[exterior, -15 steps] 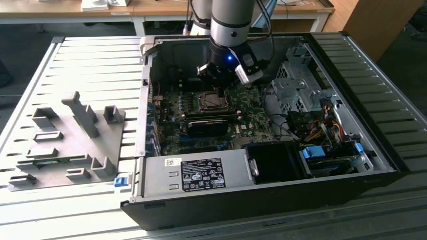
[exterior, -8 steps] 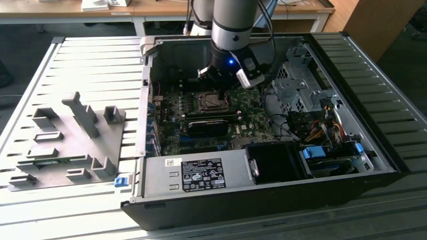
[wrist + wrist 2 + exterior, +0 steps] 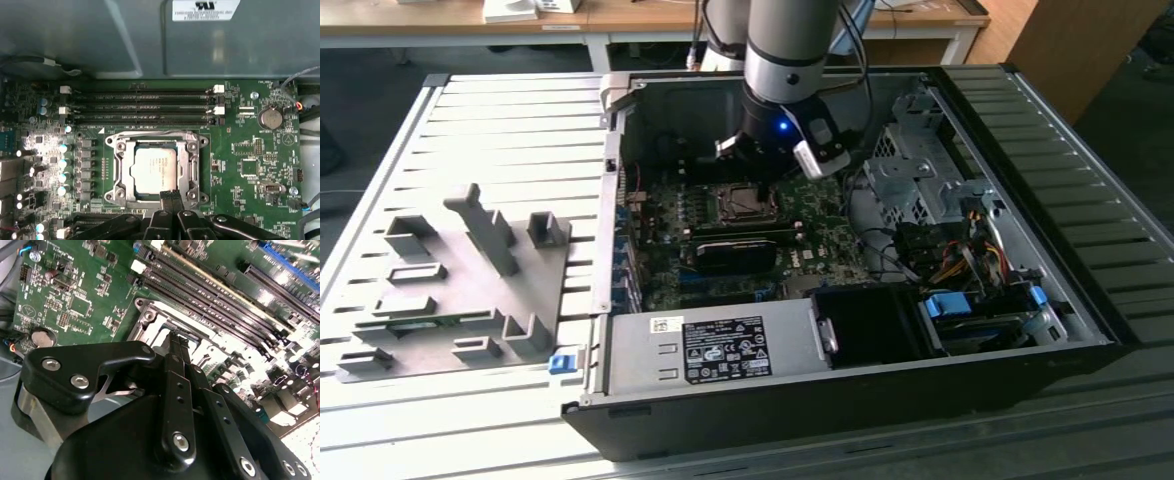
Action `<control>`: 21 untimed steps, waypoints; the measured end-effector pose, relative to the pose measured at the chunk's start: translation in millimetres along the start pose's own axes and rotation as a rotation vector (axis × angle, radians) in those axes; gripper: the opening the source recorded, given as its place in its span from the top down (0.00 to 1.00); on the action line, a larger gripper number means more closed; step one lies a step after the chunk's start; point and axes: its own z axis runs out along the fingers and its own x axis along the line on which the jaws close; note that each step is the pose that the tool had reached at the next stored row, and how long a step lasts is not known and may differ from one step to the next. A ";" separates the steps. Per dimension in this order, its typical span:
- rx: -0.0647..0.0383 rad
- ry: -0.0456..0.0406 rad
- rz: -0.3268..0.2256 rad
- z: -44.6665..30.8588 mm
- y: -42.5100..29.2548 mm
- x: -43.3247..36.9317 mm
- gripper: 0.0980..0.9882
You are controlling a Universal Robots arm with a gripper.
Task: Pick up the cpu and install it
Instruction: 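Install the second cpu locking lever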
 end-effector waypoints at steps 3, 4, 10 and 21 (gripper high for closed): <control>0.000 0.0000 0.000 -0.3 -4.0 -0.1 0.99; 0.000 0.0000 0.000 -0.4 -5.0 -0.1 0.99; 0.000 0.0000 0.000 -0.3 -7.9 5.5 0.99; 0.000 -0.0001 0.000 -0.6 -17.0 19.0 0.99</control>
